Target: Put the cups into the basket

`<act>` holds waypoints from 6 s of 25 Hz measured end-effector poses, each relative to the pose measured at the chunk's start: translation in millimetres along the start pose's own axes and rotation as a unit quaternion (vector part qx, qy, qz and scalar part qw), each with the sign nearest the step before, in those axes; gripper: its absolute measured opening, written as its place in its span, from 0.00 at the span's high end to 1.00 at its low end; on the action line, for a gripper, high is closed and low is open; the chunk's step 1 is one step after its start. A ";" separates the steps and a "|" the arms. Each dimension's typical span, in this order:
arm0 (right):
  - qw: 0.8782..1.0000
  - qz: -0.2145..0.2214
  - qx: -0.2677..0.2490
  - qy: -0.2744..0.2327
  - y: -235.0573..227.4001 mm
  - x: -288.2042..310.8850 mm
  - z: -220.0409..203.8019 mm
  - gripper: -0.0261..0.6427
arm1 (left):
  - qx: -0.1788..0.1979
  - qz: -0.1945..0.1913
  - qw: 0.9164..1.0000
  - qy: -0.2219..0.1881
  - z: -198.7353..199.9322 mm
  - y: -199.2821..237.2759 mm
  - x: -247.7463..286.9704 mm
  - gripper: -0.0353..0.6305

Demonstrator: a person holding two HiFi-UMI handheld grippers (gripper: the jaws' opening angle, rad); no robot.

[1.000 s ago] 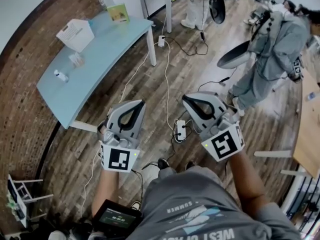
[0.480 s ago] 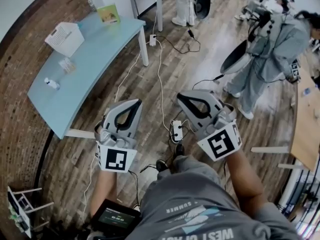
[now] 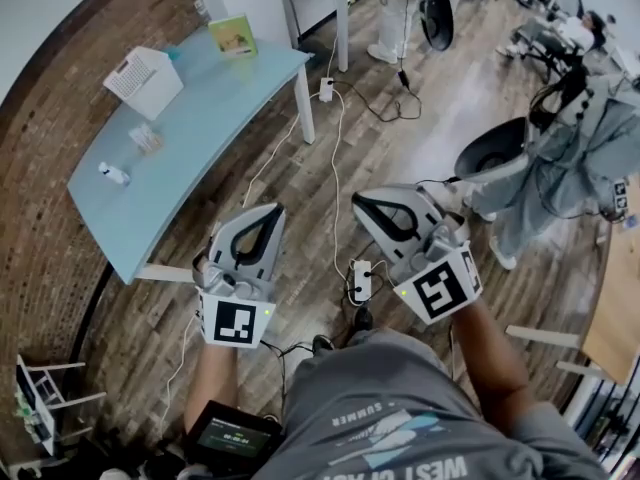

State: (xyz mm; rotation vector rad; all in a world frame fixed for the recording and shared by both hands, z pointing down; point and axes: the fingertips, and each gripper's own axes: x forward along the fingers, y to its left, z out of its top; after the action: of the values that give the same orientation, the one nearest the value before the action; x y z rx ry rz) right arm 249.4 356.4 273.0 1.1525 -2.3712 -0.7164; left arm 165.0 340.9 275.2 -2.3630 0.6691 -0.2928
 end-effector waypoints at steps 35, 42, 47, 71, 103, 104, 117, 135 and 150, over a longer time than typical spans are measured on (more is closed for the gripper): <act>0.999 0.005 0.019 0.036 -24.3 212.3 -11.4 0.94 | -0.021 -0.017 1.000 -0.011 -149.8 149.3 9.6 0.95; 0.999 -0.003 0.008 0.037 -30.2 247.7 3.2 0.94 | -0.021 -0.011 1.000 -0.012 -171.6 180.0 -3.9 0.95; 0.999 -0.004 0.010 0.033 -37.9 263.2 3.4 0.94 | -0.029 -0.014 0.999 -0.012 -179.9 190.1 1.5 0.95; 0.998 0.055 0.025 -0.002 -125.9 371.1 -63.4 0.94 | -0.011 0.022 0.999 0.040 -246.6 276.2 108.3 0.95; 0.999 0.022 0.028 0.042 -185.3 525.7 -101.2 0.94 | -0.033 -0.013 0.999 0.011 -357.7 386.9 159.1 0.95; 0.998 0.021 0.027 0.045 -186.0 528.2 -101.5 0.94 | -0.034 -0.016 0.999 0.009 -360.2 388.2 160.4 0.95; 0.997 0.057 0.028 0.032 -230.7 584.8 -134.4 0.94 | -0.045 -0.006 0.998 0.033 -393.6 418.2 214.7 0.95; 0.992 0.115 0.050 0.001 -280.1 653.3 -199.9 0.94 | -0.054 0.038 0.993 0.093 -439.6 448.4 283.0 0.95; 0.992 0.077 0.060 0.076 -263.4 705.8 -219.7 0.94 | -0.074 0.014 0.996 0.038 -474.8 486.5 260.9 0.95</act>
State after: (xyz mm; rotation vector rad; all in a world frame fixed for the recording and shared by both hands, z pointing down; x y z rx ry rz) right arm 122.7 -410.5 380.6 1.0171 -2.3687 -0.4249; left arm 21.0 -370.9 329.1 -2.4904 0.7830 -0.3339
